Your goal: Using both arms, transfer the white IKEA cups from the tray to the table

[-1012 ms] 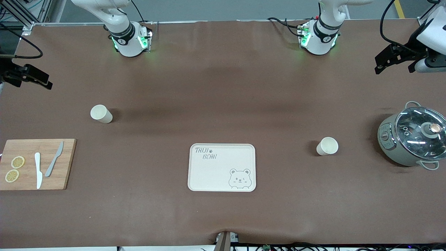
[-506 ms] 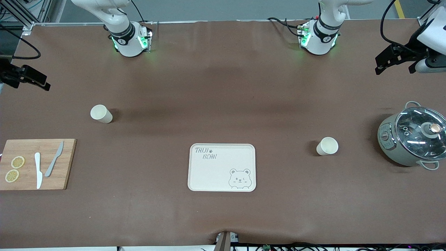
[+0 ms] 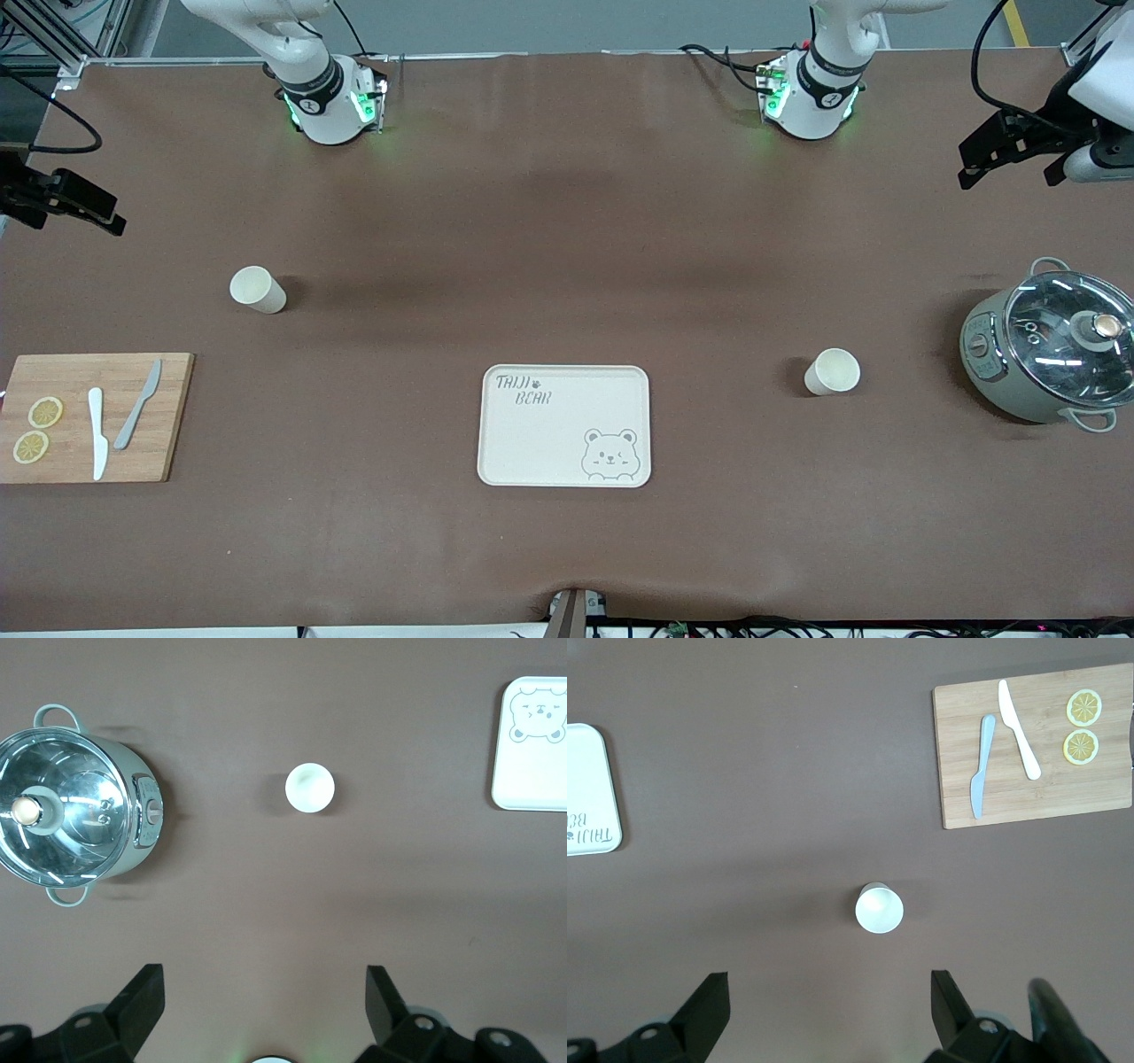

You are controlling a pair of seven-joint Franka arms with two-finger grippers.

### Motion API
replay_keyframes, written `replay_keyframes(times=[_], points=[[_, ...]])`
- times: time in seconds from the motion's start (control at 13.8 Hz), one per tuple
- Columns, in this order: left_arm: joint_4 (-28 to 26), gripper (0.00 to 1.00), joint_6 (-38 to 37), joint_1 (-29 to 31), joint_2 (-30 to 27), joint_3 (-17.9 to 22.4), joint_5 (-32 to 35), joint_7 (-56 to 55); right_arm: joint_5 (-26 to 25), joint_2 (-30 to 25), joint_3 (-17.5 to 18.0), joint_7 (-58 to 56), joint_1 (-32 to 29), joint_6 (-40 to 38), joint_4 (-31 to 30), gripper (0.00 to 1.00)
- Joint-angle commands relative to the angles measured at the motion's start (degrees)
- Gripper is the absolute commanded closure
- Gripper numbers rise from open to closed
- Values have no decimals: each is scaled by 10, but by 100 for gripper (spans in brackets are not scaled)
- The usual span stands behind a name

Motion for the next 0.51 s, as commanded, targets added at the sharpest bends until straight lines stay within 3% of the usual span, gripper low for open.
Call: replay_keyframes(times=[0.0, 0.43], points=[[13, 0, -4, 2, 6, 1, 1, 13, -6, 4, 0, 5, -11, 4, 1, 0], [13, 0, -6, 2, 6, 1, 1, 13, -14, 3, 0, 4, -16, 12, 0, 0]])
